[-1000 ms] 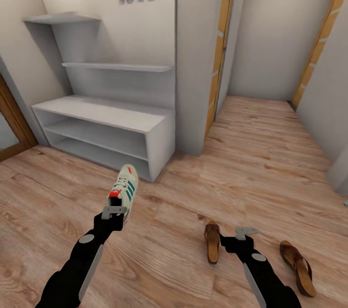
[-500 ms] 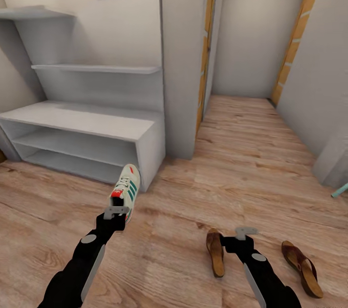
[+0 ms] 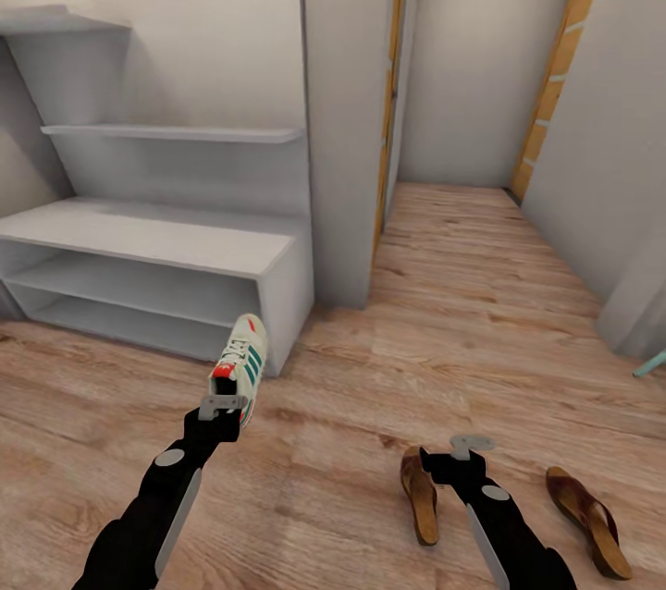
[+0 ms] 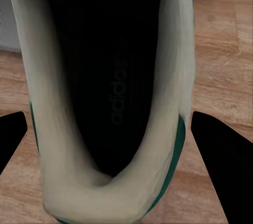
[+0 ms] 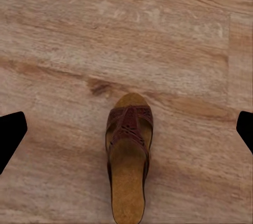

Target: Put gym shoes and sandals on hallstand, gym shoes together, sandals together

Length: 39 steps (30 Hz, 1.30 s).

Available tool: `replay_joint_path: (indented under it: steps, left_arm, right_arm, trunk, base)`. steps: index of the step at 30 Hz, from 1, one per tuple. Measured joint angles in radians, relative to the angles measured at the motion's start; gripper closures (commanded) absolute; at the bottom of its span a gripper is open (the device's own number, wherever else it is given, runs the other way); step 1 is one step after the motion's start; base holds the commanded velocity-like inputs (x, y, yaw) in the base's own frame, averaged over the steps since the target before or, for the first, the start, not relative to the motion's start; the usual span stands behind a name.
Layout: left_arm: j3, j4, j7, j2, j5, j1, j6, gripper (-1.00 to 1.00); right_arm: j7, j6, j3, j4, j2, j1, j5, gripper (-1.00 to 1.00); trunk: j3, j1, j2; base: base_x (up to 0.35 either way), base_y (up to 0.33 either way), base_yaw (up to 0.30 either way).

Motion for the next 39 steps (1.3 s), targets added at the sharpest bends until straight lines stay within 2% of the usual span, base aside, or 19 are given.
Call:
replay_joint_path:
  steps: [13, 22, 39]
  left_arm:
    - [-0.013, 0.0, 0.0, -0.006, 0.001, 0.0, 0.0, 1.0]
    - [-0.029, 0.0, 0.0, -0.007, 0.0, 0.0, 0.0, 1.0]
    - [-0.031, 0.0, 0.0, -0.007, 0.0, 0.0, -0.001, 1.0]
  right_arm:
    - [0.0, 0.0, 0.0, 0.0, 0.0, 0.0, 0.0, -1.0]
    - [0.0, 0.0, 0.0, 0.0, 0.0, 0.0, -0.001, -1.0]
    - [0.0, 0.0, 0.0, 0.0, 0.0, 0.0, 0.0, -1.0]
  trunk:
    - [0.0, 0.0, 0.0]
    - [0.0, 0.0, 0.0]
    - [0.0, 0.0, 0.0]
  base:
    - [0.073, 0.042, -0.005]
    - [0.264, 0.0, -0.226]
    - [0.017, 0.0, -0.051]
